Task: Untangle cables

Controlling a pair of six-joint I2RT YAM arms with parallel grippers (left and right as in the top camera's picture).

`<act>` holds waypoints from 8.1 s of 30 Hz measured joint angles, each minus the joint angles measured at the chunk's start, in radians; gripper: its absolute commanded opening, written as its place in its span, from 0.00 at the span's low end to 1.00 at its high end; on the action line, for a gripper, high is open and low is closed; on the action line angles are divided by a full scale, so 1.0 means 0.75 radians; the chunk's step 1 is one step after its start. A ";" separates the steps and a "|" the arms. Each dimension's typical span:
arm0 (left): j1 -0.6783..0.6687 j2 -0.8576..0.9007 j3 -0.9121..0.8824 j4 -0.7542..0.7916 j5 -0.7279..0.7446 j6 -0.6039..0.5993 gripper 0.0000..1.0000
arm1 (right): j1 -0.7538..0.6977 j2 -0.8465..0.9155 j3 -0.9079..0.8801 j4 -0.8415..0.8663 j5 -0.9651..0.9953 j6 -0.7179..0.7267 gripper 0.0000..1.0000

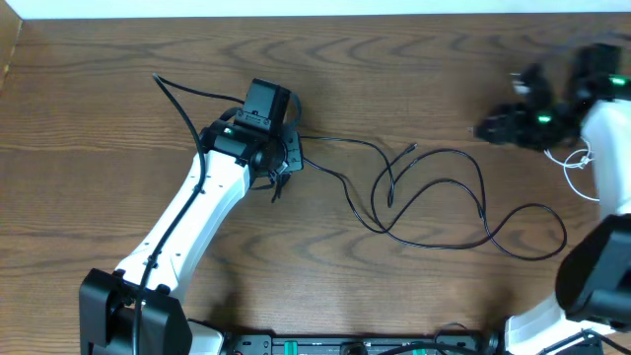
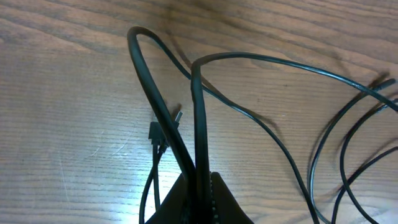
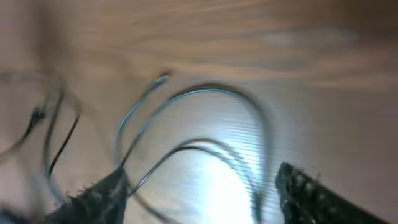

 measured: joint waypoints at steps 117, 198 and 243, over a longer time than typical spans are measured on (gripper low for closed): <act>0.006 -0.356 0.071 0.443 -0.145 -0.223 0.08 | 0.691 -0.255 -0.714 0.462 0.295 0.063 0.78; 0.006 0.142 0.060 -0.312 -0.306 -0.150 0.08 | -0.377 -0.281 -0.609 0.127 0.673 0.601 0.97; 0.006 0.142 0.058 -0.305 -0.290 -0.150 0.08 | -0.409 -0.110 -0.260 1.027 0.690 0.436 0.50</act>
